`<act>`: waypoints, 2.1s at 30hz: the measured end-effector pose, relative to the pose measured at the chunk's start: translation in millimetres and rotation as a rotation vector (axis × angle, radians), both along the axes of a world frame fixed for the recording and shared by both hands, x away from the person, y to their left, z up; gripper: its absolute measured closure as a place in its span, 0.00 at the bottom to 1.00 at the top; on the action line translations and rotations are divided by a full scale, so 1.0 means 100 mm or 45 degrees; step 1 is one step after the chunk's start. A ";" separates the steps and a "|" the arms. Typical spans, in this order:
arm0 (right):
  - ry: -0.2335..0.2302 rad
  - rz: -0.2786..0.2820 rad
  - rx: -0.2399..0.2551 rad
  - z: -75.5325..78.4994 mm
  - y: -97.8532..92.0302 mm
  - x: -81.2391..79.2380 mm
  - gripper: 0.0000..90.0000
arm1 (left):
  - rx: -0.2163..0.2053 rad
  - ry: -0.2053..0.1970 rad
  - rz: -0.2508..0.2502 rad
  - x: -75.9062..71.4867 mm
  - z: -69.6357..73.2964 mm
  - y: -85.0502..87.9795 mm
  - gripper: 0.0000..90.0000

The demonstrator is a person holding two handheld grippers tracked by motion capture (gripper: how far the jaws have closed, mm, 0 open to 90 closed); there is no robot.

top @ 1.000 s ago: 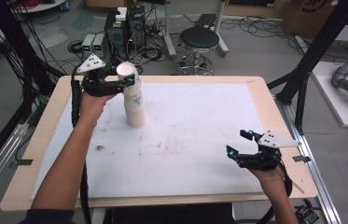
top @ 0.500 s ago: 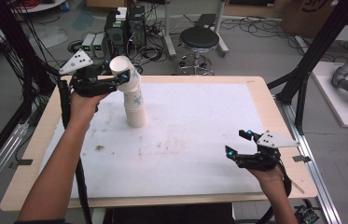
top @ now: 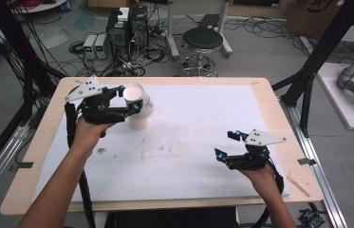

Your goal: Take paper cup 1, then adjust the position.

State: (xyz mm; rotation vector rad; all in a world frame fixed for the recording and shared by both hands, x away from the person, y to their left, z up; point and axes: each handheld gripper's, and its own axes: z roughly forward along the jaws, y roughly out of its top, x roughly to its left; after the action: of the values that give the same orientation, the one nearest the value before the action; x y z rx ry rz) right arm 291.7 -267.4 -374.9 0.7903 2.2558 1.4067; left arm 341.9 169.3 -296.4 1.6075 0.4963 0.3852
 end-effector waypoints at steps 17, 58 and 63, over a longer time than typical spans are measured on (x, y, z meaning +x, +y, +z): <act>0.006 0.151 -0.013 0.03 0.37 0.11 0.22 | 0.044 0.086 -0.110 -0.09 -0.44 -0.27 0.40; 0.072 0.392 0.031 -0.07 0.56 0.04 0.22 | 0.063 0.163 -0.328 -0.20 -0.69 -0.74 0.40; 0.084 0.418 0.025 -0.08 0.63 0.06 0.22 | 0.077 0.158 -0.374 -0.22 -0.70 -0.78 0.40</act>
State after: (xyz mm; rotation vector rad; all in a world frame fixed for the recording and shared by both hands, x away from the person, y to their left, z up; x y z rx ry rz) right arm 297.8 -204.1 -383.4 0.4923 2.5131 1.5655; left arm 320.2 91.5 -366.4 1.7397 0.3371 0.0805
